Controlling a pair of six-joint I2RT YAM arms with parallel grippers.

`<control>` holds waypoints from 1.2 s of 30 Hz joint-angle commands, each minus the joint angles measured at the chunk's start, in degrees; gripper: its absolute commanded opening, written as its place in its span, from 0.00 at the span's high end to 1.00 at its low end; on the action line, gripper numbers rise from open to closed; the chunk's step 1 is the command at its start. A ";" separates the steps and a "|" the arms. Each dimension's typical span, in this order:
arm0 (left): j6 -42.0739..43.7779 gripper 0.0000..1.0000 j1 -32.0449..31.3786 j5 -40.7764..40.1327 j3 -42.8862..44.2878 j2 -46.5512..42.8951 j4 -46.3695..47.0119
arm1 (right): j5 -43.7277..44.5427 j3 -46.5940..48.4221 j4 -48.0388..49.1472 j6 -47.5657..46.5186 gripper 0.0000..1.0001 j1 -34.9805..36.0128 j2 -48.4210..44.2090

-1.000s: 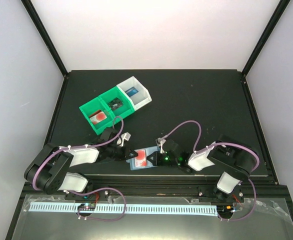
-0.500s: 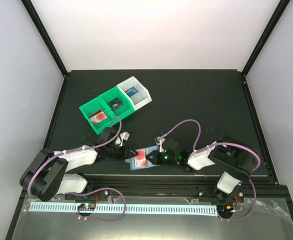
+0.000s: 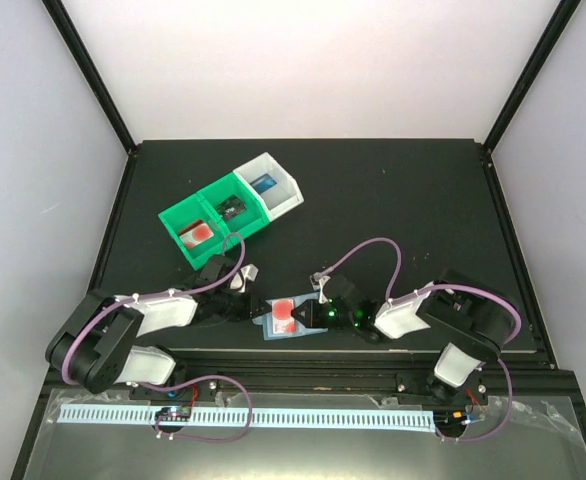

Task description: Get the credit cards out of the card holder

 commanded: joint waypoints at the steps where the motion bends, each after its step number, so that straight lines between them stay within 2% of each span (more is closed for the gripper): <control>1: 0.40 0.98 -0.42 -2.28 -1.42 2.68 -1.16 | 0.02 1.12 0.79 -0.73 0.87 -0.46 0.58; 15: 0.27 0.98 -0.82 -2.93 -1.45 3.22 -1.13 | 0.79 2.02 1.14 1.77 0.84 -0.68 2.91; 17: 0.18 0.98 -0.85 -2.87 -1.44 3.38 -1.05 | 0.75 1.92 1.45 1.82 0.87 -0.72 3.02; 20: 0.17 0.98 -0.85 -3.16 -1.36 3.43 -1.32 | 1.27 0.75 2.79 1.73 0.99 -1.01 2.21; 36: 0.76 0.98 -0.85 -4.23 -0.49 4.61 -1.85 | 0.96 -4.15 6.24 1.90 0.99 -2.69 -0.14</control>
